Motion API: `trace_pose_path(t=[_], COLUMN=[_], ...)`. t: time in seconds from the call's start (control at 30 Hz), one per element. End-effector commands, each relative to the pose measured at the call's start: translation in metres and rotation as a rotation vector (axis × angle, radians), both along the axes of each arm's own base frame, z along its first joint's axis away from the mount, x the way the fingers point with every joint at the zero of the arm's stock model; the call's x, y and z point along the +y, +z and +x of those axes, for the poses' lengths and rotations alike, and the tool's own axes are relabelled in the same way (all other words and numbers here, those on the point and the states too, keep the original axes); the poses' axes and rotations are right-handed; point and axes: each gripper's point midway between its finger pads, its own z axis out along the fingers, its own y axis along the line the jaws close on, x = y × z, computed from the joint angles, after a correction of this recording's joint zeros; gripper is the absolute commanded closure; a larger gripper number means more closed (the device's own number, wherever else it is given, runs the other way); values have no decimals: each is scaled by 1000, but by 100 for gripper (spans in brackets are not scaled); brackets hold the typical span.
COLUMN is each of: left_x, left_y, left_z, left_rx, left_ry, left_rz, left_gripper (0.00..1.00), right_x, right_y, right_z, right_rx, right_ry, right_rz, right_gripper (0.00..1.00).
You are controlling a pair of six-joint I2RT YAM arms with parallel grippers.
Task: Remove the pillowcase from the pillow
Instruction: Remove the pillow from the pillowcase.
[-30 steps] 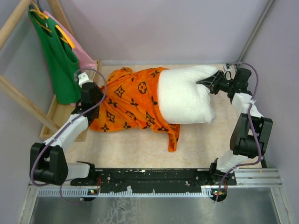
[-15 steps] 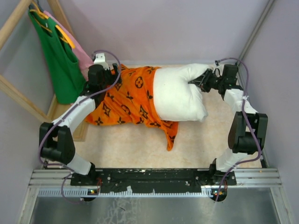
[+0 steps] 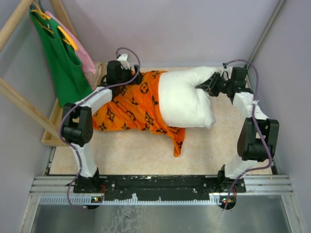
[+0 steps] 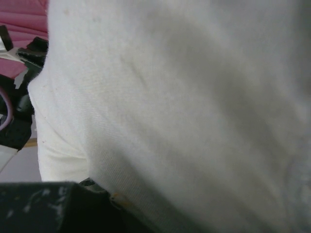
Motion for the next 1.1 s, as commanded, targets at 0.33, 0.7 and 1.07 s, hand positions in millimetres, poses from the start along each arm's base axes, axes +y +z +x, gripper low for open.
trace_pose_path(t=[0.33,0.7,1.07], left_x=[119,215,26], left_y=[-61,-30,103], left_z=[-21,-71,-117], left_rx=[169,111,-98], left_ry=[495,770,60], left_rz=[82,63,121], left_gripper=[94,100,0], right_x=[-59,-122,-101], right_y=[73,54,63], right_z=[5,-4,1], right_rx=[-229,-196,-214], right_ry=[-193,-419,-397], right_rz=[135,220,11], right_gripper=[100,100,100])
